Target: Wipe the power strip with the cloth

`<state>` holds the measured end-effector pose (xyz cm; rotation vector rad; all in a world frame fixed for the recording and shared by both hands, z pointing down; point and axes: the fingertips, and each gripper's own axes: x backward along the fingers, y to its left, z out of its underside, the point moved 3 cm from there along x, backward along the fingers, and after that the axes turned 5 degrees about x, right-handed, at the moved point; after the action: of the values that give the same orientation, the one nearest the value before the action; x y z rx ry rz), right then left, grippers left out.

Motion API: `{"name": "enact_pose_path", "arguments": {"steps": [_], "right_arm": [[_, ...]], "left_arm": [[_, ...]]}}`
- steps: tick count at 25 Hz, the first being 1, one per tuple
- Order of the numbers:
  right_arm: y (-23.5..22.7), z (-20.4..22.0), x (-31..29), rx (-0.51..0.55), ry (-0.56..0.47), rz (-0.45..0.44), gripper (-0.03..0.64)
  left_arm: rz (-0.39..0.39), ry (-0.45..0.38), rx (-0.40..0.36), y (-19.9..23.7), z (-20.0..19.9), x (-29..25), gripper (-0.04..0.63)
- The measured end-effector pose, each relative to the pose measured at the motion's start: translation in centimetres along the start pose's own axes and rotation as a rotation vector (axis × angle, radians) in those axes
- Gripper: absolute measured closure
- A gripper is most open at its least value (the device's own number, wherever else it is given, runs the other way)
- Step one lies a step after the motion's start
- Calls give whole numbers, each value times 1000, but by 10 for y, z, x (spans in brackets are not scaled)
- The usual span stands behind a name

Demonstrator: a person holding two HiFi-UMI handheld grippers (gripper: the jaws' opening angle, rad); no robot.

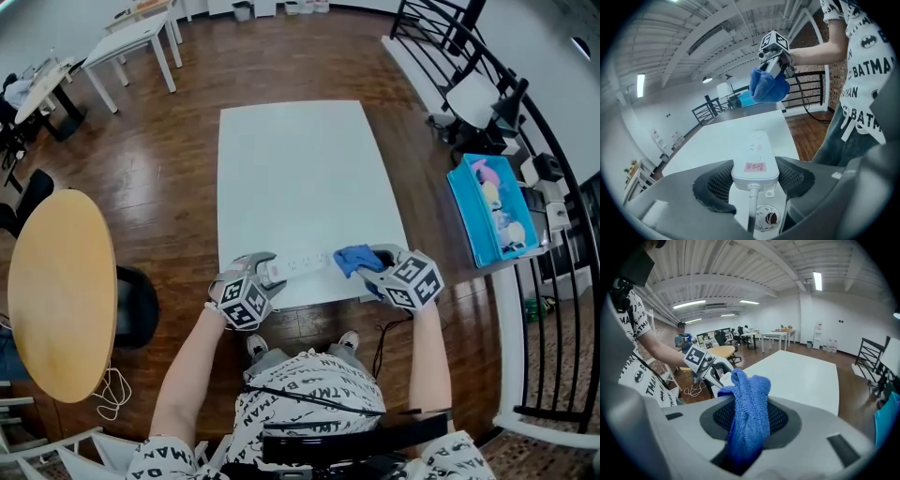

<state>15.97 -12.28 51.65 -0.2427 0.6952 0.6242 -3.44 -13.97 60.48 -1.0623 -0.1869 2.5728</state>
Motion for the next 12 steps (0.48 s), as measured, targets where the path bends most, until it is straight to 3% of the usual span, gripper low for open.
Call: {"name": "enact_pose_path", "arguments": {"steps": [6, 12], "right_arm": [[-8, 19, 1, -107, -26, 79, 480], [-5, 33, -2, -154, -20, 98, 480]], "left_arm": [[55, -11, 79, 15, 4, -24, 313], [101, 14, 71, 22, 12, -39, 313]]}}
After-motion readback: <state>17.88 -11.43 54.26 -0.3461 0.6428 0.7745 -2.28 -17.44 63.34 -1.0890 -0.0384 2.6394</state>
